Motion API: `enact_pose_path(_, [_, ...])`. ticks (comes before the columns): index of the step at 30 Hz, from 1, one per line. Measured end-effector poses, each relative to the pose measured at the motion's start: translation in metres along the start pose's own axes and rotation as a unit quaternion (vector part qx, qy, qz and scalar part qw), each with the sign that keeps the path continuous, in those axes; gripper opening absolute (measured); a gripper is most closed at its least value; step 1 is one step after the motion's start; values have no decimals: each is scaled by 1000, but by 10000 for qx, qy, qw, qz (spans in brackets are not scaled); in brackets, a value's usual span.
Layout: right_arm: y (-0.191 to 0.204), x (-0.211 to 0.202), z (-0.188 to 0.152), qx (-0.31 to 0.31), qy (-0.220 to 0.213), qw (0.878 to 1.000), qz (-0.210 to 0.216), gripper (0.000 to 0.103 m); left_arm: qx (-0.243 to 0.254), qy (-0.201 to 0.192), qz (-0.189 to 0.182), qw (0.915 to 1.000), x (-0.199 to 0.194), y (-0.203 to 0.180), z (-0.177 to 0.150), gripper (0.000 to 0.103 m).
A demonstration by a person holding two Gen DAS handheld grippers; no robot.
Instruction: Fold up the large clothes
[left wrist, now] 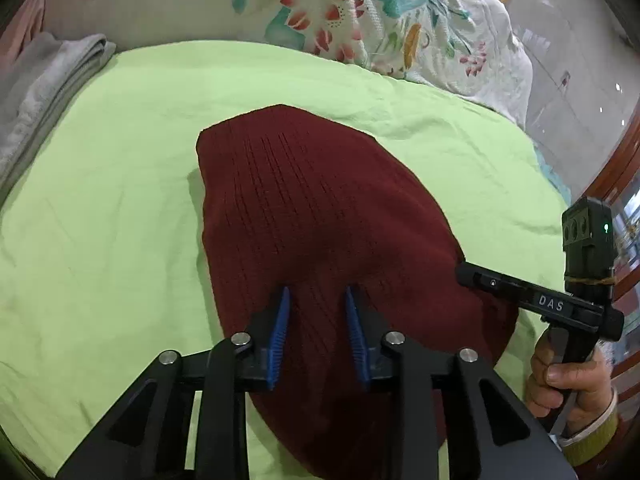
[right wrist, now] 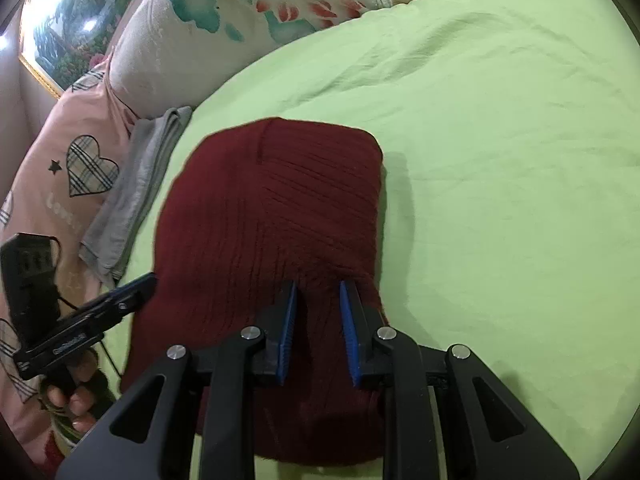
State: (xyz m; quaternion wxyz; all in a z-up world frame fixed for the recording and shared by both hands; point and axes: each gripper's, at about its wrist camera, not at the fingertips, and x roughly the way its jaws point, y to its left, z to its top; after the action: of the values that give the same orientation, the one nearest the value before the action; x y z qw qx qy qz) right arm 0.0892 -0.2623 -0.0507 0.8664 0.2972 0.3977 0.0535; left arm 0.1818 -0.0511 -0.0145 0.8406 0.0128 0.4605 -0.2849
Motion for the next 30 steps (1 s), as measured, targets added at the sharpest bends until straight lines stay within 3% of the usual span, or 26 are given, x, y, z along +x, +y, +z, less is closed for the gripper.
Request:
enact_pose_path(6, [7,-19,0,60,-145,9998,102,23,-257,-201,-264,9991,-21,10,-8,32])
enact_pose_path(12, [38,-52,-13,-380,-306,9964,687,23,-131,-603,-562,9965,-67,3,-30,29])
enact_pose_path(17, [49,-45,-31,-553,-63,9959,719,23,107,-765,-1258,9890,-96,-19,-53,28])
enact_pose_path(21, [45,-43,-40,-457,8,9962,748,23,406,-475,-1187,9910,-91,-37,-81,28])
enact_pose_path(26, [44,-43,-40,-464,-24,9970,615,23,586,-260,-258,9976,-69,-42,-96,29])
enact_pose_path(30, [35,-35,-37,-291,21,9987,426,23,961,-181,398,9944,-57,-54,-101,23])
